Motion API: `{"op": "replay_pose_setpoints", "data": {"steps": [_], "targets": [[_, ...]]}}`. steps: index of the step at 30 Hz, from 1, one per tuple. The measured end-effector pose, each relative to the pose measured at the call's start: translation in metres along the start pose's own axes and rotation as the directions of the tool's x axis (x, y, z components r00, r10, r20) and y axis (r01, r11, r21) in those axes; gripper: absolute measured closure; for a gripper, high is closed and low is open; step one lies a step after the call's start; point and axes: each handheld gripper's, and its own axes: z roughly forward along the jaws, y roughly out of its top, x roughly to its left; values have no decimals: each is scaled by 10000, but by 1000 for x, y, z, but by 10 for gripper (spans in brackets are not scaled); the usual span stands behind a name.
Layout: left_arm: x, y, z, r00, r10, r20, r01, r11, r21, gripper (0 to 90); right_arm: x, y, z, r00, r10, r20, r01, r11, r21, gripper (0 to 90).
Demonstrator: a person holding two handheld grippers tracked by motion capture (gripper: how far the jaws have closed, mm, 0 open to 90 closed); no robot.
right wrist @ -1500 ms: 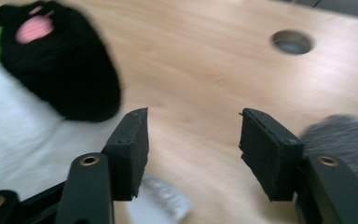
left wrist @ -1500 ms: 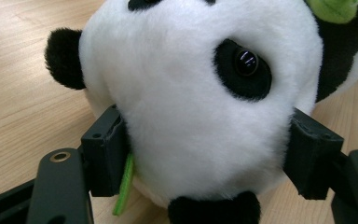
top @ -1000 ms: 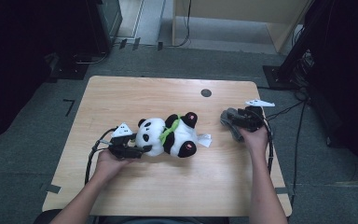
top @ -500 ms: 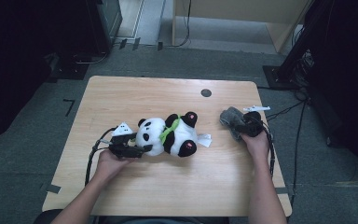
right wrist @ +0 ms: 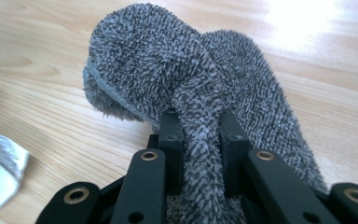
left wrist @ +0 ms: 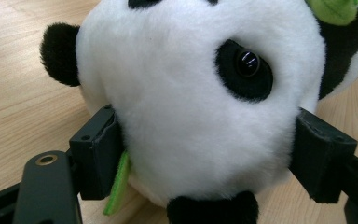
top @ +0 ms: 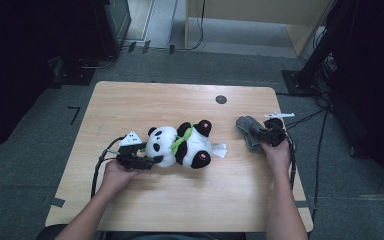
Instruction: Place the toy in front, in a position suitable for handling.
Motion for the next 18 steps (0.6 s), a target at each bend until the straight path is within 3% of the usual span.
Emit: {"op": "replay_pose_setpoints", "data": {"steps": [8, 18], "targets": [[0, 0, 0, 10000, 35, 15, -35, 10000, -22, 221, 13, 7, -14, 9995, -53, -319, 35, 9984, -557, 769], [0, 0, 0, 10000, -68, -39, 68, 10000, -38, 221, 42, 22, -32, 9957, -367, -846, 282, 9946, -997, 770]]}}
